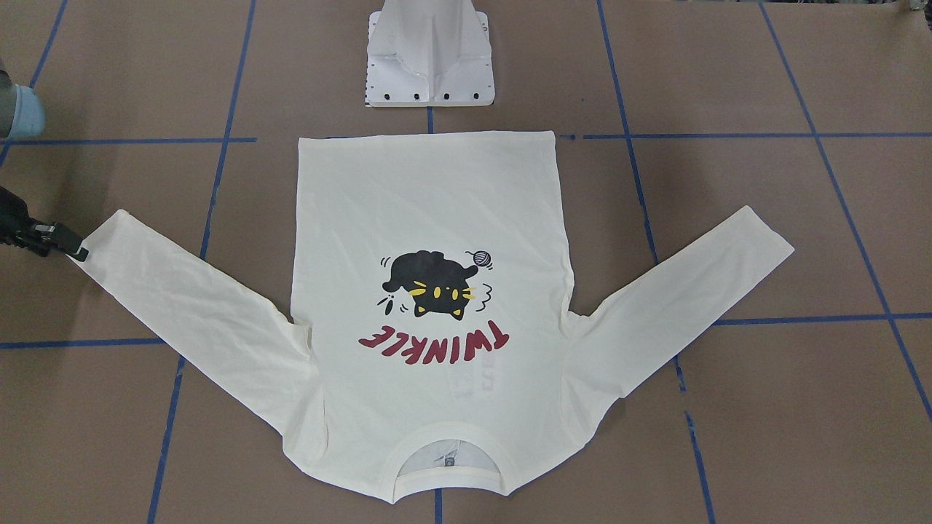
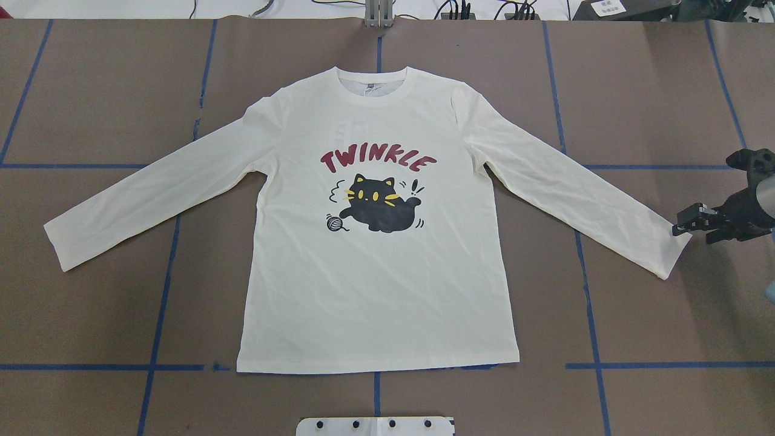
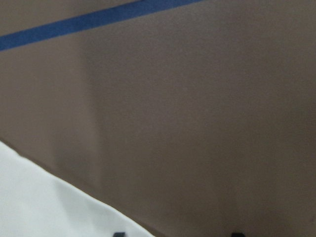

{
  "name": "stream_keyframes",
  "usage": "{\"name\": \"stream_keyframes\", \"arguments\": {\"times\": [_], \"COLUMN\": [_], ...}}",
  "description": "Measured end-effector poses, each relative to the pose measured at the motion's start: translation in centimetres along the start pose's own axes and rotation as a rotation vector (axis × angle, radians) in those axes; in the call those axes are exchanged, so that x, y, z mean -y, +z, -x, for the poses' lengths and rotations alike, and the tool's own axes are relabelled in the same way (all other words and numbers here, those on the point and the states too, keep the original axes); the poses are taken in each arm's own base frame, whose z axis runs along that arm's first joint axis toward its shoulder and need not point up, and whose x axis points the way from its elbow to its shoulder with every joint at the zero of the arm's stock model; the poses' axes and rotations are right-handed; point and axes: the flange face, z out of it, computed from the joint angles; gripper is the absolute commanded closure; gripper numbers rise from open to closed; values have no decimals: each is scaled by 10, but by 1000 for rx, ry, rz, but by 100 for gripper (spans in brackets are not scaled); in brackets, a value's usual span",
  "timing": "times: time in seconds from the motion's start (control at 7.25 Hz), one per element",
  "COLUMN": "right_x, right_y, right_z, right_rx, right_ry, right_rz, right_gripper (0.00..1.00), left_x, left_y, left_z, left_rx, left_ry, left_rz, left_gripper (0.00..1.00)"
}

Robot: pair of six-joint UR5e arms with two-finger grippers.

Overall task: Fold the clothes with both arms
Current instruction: 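Lower the right gripper to the cuff of the sleeve nearest it and grasp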

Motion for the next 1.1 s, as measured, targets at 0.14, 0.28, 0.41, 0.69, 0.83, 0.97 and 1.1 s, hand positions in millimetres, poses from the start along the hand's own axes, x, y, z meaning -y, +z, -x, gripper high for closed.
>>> {"name": "stream_keyframes", "arguments": {"times": [0.14,0.28,0.41,0.69,0.83,0.97,1.1], "right_x": [1,1,1,-3,-4,-5,-5], "right_y": [2,1,-2,-8,-9,-8,-7], "right_z": [0,2,8,11,10,8,6], "right_rx": [2,7,19,41,47,46,44], "right_ry": [2,8,14,12,10,10,12], "right_rz": [-2,-4,-7,-16,-18,-18,-17], "right_gripper": [32,33,34,58,64,66,100], "left_x": [0,1,1,0,0,0,0], "left_y": [0,-1,-1,0,0,1,1], "left_z": [0,-1,-1,0,1,1,1], "left_rx": [0,0,0,0,0,0,-1], "left_ry": [1,2,3,1,0,-1,-1], "left_rz": [-1,-2,-2,0,1,1,2], "left_gripper": [0,0,0,0,0,0,0]}}
